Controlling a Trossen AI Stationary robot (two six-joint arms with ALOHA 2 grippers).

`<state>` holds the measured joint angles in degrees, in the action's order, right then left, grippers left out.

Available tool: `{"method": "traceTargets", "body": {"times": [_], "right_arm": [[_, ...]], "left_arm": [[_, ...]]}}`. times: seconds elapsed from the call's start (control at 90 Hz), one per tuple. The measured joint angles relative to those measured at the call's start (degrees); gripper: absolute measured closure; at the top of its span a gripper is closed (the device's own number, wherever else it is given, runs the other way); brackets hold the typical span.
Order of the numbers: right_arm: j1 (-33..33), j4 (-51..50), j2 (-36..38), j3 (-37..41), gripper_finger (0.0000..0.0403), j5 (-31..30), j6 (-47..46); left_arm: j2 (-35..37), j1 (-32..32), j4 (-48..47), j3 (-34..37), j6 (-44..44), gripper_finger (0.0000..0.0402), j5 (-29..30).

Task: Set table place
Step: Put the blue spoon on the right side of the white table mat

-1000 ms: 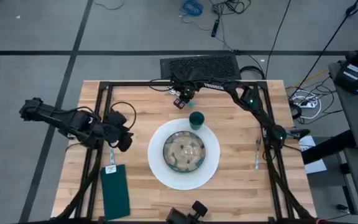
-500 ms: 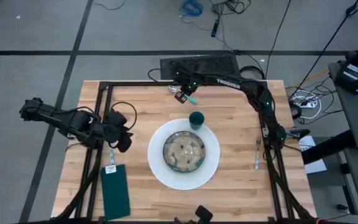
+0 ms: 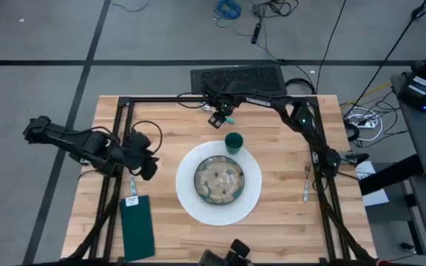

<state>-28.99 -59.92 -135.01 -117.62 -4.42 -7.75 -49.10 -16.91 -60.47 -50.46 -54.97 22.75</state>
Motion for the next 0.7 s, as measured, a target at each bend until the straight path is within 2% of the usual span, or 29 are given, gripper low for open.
{"method": "traceTargets", "body": {"times": [0.189, 0.311, 0.367, 0.489, 0.633, 0.7], "right_arm": [[-0.7, -0.1, -2.0, 0.0, 0.0207, 0.2, 0.8], [-1.3, -0.9, -3.5, 0.0, 0.0212, 0.6, 1.1], [-1.8, -1.0, -3.7, -0.1, 0.022, 2.5, 1.1], [-2.3, -1.8, -3.7, -0.1, 0.0263, 4.2, 1.5], [-2.6, -3.2, -3.7, -0.2, 0.0362, 5.9, 3.2], [-2.6, -3.8, -3.6, -0.2, 0.0367, 5.8, 3.5]], "left_arm": [[0.0, 0.0, 0.0, 0.0, -0.1, 0.0268, -0.2], [0.0, 0.0, 0.0, 0.0, -0.1, 0.0268, -0.2], [0.0, 0.0, 0.0, 0.0, -0.2, 0.0268, -0.3], [0.0, 0.0, 0.0, 0.0, -0.2, 0.0268, -0.3], [0.0, 0.0, 0.0, 0.0, -0.2, 0.0268, -0.3], [0.0, 0.0, 0.0, 0.0, -0.2, 0.0268, -0.4]]}}
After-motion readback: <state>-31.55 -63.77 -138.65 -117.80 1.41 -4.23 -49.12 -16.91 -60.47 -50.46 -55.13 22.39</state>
